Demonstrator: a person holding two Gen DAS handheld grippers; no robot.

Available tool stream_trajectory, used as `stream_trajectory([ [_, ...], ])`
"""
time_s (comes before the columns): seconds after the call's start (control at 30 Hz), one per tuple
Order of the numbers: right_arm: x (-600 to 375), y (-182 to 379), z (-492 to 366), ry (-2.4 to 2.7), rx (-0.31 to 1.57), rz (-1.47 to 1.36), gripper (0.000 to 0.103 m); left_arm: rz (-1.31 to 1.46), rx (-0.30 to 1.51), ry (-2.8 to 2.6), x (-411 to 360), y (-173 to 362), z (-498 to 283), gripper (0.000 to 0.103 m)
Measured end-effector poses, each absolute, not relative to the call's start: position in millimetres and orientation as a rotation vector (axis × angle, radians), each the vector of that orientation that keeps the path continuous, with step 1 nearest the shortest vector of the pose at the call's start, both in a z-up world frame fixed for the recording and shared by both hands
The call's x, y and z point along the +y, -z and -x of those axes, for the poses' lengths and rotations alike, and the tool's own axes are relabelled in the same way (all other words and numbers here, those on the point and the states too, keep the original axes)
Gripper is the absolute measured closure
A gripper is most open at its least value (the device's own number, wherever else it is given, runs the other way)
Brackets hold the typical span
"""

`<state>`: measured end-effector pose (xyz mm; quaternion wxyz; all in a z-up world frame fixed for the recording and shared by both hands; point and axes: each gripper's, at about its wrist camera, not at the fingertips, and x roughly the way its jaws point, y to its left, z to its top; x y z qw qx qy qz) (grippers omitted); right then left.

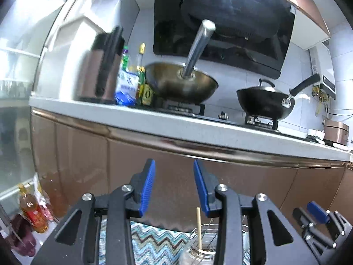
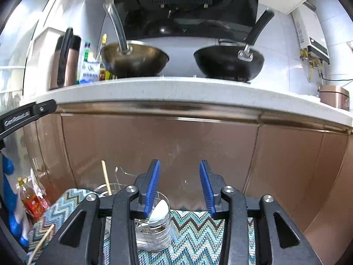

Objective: Organize utensils
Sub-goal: 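Raise both open tools away from the wire-rack cup, then grasp another chopstick with the left tool while the right tool grasps another spoon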

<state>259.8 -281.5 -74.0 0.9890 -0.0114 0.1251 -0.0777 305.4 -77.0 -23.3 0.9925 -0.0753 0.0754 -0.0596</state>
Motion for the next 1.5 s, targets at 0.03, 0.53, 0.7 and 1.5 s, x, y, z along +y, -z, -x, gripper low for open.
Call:
stream_trajectory([
  [0.03,-280.4,68.0,-252.5,0.155,0.245,0.019,0.060,0.148,0.150,0.115,-74.0,19.0,-299.1,0.068],
  [0.53,-272.3,1.4,-110.0,0.167,0.157,-0.049,0.019,0.180,0.167,0.078,8.2,-27.1,-161.8,0.055],
  [0.7,-264.7,-6.0,-72.7,0.172,0.107,-0.042,0.005,0.178,0.152,0.055,28.5,-32.5,-130.0,0.053],
  [1.5,-290.3,14.6,-32.3,0.141,0.146,-0.074,0.000,0.127,0.255,0.209,24.6,-23.9,-89.8,0.053],
])
